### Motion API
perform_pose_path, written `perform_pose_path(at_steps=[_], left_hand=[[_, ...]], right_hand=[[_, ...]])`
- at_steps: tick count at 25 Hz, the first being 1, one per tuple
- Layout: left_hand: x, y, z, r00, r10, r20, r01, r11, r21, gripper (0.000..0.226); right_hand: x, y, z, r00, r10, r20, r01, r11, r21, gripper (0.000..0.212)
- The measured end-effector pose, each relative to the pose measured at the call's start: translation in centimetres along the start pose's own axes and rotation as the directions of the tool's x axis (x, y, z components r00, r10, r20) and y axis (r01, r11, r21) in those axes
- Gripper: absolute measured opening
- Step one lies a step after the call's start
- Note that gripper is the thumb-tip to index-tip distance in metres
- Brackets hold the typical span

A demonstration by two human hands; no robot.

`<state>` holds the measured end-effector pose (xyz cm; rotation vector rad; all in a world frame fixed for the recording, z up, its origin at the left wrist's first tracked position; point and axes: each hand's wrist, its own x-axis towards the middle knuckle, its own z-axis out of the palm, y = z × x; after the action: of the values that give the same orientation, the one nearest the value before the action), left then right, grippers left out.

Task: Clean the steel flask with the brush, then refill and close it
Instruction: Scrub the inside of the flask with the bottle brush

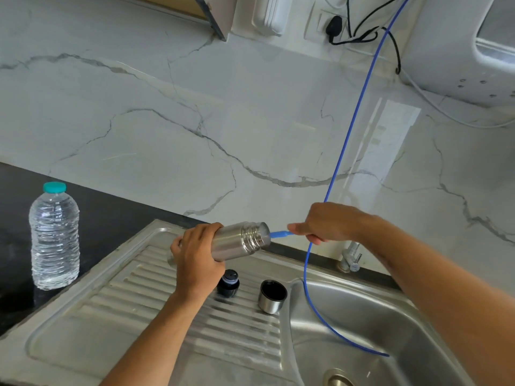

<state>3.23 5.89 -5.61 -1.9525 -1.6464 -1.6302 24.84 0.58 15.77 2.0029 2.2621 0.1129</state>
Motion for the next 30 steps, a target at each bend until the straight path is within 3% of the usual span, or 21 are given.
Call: perform_pose_path(at_steps=[2,3,5,6,7,10,14,18,20,21,22,24,25,27,28,30], left_hand=[[0.3,-0.2,-0.1,0.999,-0.049,0.003,0.049,0.999,0.017,0.075],[0.3,-0.2,-0.1,0.997,-0.078,0.003,0.078,0.997,-0.002,0.075],[0.2,-0.1,0.1,0.995,-0.103,0.007,0.104,0.994,-0.046,0.075],[0.1,-0.1,0.1,0.997,-0.082,0.011,0.083,0.995,-0.048,0.075],[0.0,-0.1,0.1,0.998,-0.052,0.018,0.053,0.998,-0.041,0.076],[0.1,-0.3,0.0,1.000,-0.019,0.024,0.019,1.000,-0.023,0.078],[-0.1,-0.1,0.2,1.000,-0.006,0.003,0.006,1.000,0.009,0.079],[0.2,0.1,-0.2,0.999,0.004,-0.032,-0.003,0.999,0.041,0.077],[0.3,-0.1,-0.3,0.999,-0.023,-0.026,0.024,0.999,0.044,0.077],[0.2,-0.2,-0.3,0.998,-0.059,-0.016,0.059,0.998,0.025,0.078],[0.3,-0.1,-0.2,0.995,-0.103,-0.005,0.103,0.995,-0.006,0.078],[0.2,0.1,0.0,0.986,-0.164,0.012,0.164,0.984,-0.070,0.077],[0.1,0.2,0.1,0.987,-0.158,0.017,0.159,0.984,-0.082,0.076],[0.0,0.1,0.1,0.992,-0.125,0.018,0.126,0.989,-0.074,0.076],[0.0,0.0,0.0,0.994,-0.108,0.018,0.109,0.992,-0.063,0.076],[0.1,0.0,-0.1,0.997,-0.071,0.022,0.072,0.997,-0.034,0.077]], right_hand=[[-0.1,-0.1,0.8,0.951,-0.107,-0.289,0.024,0.960,-0.278,0.060],[-0.2,0.3,1.7,0.854,-0.283,-0.436,0.061,0.887,-0.457,0.054],[-0.7,1.0,3.2,0.682,-0.544,-0.490,0.099,0.732,-0.674,0.044],[-1.0,1.2,3.4,0.662,-0.579,-0.475,0.121,0.708,-0.696,0.044],[-1.1,1.6,3.2,0.680,-0.585,-0.442,0.152,0.702,-0.696,0.046],[-2.0,3.1,0.5,0.856,-0.399,-0.330,0.163,0.813,-0.559,0.055],[-1.3,3.2,-0.6,0.976,-0.143,-0.165,0.115,0.979,-0.166,0.061],[0.3,0.5,0.2,0.996,-0.093,0.001,0.093,0.996,-0.001,0.065],[-0.2,0.1,0.6,0.983,-0.095,-0.160,0.064,0.980,-0.190,0.063],[-0.6,0.2,1.3,0.921,-0.178,-0.346,0.042,0.929,-0.367,0.058],[-0.9,0.2,2.0,0.792,-0.335,-0.510,0.020,0.850,-0.527,0.052],[-1.6,0.1,3.4,0.567,-0.536,-0.626,-0.006,0.757,-0.654,0.043],[-1.9,-0.2,3.3,0.559,-0.549,-0.621,0.014,0.755,-0.655,0.042],[-2.0,-0.3,2.2,0.707,-0.479,-0.521,0.069,0.779,-0.623,0.045],[-2.1,0.0,1.1,0.820,-0.364,-0.442,0.068,0.828,-0.557,0.049],[-2.0,1.3,-1.4,0.966,-0.139,-0.219,0.062,0.943,-0.328,0.057]])
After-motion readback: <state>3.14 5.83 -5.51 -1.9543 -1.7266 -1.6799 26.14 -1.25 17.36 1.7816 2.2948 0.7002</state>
